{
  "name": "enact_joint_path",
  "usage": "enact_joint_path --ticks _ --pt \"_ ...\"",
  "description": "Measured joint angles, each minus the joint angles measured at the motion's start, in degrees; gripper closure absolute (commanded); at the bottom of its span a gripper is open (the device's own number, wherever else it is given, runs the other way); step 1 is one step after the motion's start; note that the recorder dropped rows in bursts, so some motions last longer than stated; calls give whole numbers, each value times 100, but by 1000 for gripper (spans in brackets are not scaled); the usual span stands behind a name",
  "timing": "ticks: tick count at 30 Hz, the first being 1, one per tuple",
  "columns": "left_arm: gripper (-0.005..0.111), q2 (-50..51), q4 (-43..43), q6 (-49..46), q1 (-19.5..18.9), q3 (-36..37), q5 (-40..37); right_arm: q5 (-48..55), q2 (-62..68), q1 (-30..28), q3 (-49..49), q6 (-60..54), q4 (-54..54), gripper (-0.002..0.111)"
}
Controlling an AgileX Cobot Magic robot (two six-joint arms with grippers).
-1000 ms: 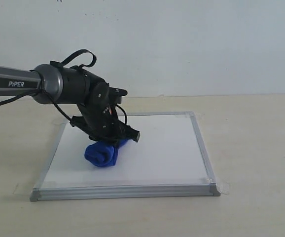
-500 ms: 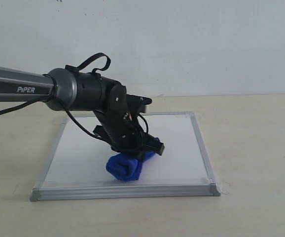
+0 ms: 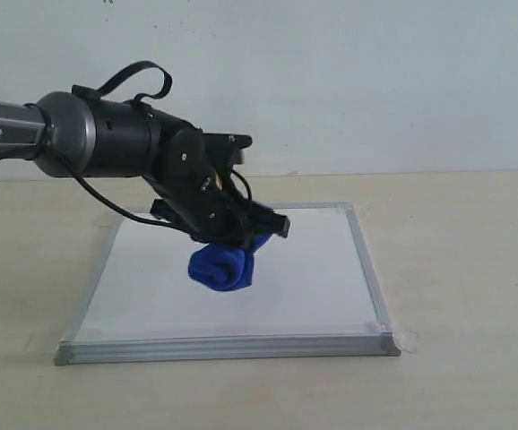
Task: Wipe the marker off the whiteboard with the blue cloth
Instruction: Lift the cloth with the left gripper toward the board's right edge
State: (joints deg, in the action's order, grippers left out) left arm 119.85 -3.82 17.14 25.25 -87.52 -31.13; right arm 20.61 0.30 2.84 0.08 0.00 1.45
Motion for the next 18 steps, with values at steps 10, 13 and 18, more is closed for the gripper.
enact_joint_path --ticks 10,13,18 --pt "103 -90 2038 -281 403 0 1248 0 0 0 0 0 0 107" --pt "103 -90 2518 -400 552 0 1489 0 0 0 0 0 0 107" --pt "103 -57 2912 -472 774 -12 1807 0 0 0 0 0 0 107"
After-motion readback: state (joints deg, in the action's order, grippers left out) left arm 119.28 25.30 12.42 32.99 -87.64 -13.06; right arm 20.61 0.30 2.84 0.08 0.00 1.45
